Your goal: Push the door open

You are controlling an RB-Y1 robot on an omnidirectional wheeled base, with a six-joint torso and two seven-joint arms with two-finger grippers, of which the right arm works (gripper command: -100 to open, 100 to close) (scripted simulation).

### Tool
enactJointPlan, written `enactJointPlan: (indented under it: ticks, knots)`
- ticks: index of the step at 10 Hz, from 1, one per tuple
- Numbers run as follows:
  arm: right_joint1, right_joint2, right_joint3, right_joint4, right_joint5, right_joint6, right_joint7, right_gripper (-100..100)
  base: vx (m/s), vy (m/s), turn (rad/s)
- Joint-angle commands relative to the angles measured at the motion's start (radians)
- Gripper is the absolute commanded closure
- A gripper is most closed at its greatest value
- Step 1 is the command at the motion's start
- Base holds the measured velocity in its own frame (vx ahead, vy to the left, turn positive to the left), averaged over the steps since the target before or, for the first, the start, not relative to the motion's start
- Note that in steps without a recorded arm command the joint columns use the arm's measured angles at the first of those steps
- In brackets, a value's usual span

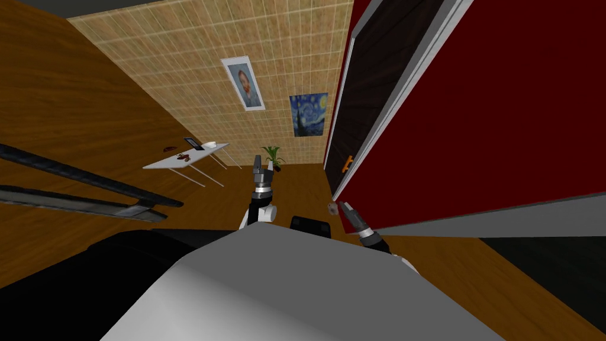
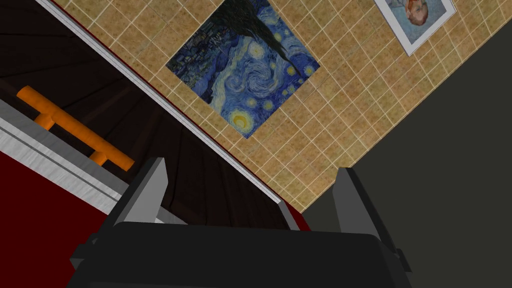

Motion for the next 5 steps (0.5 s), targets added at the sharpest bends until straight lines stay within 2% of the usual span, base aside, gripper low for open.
enactJointPlan:
  ticks: [1,5]
  knots:
    - [-0.001,-0.002,-0.002,0.011,0.03,-0.006,-0.013,-100,0.106,0.113,-0.058]
    - [0.003,-0.008,-0.018,0.051,0.114,-0.037,-0.04,-100,0.143,0.102,-0.07]
